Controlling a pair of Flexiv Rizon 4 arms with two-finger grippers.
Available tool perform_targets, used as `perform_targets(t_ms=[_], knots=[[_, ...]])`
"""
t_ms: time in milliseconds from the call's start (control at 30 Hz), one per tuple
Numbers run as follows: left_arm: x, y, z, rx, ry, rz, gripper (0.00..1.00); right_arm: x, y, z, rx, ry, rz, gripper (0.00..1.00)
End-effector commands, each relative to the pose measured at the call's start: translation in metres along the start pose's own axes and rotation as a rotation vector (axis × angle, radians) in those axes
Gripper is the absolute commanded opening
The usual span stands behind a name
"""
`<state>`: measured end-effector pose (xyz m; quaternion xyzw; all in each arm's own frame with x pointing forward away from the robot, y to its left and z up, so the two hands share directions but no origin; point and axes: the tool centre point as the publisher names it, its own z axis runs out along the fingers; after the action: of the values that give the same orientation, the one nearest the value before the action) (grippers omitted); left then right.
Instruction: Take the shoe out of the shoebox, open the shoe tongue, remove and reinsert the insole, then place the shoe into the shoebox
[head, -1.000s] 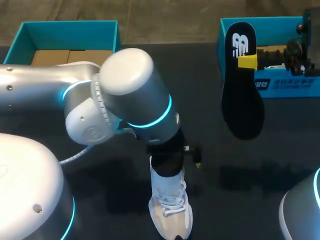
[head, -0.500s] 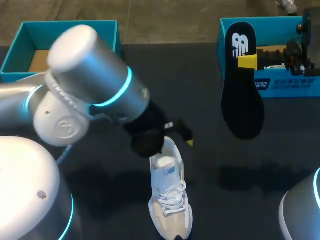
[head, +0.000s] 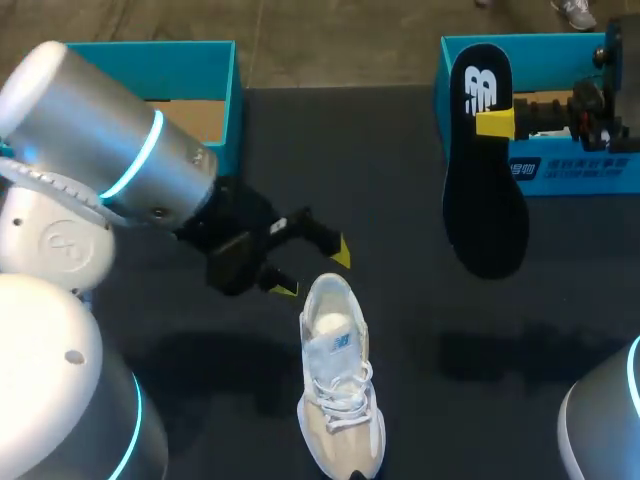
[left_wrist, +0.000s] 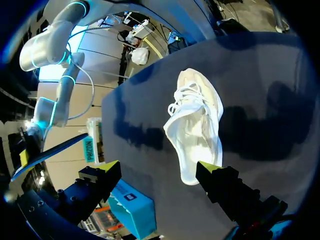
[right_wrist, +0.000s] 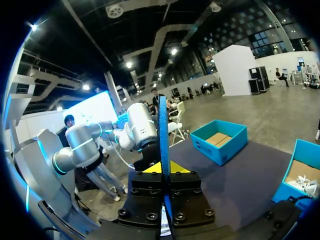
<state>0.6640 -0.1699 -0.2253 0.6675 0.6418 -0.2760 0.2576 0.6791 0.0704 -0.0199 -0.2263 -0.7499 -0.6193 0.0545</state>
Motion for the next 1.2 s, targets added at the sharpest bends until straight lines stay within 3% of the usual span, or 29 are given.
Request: perform_targets(t_ms=[33,100,267,433,933,1200], knots=[[0.006,-0.006,-0.005,-0.008,-0.094,0.002,1.00,-0.001,0.001,0.002,0.003,0.000,0.002,0.00],[0.006,-0.006,-0.005,-0.008,-0.094,0.002,1.00,-0.001,0.001,0.002,0.003,0.000,0.002,0.00],[0.001,0.013,-0.019,-0.035,-0.248,-0.001,1.00,-0.001,0.001,0.002,0.003,0.000,0.002,0.00],[-0.004,0.022,-0.032,-0.071,-0.328,0.014,1.00,-0.001,0.001,0.002,0.003,0.000,0.002,0.00],[-0.017,0.044,-0.059,-0.107,-0.492,0.084,1.00,-0.001,0.001,0.002,0.003,0.000,0.002,0.00],[-0.016,0.059,-0.075,-0.141,-0.588,0.113,1.00,-0.037,0.016,0.021,0.056,0.059,0.153,0.00]])
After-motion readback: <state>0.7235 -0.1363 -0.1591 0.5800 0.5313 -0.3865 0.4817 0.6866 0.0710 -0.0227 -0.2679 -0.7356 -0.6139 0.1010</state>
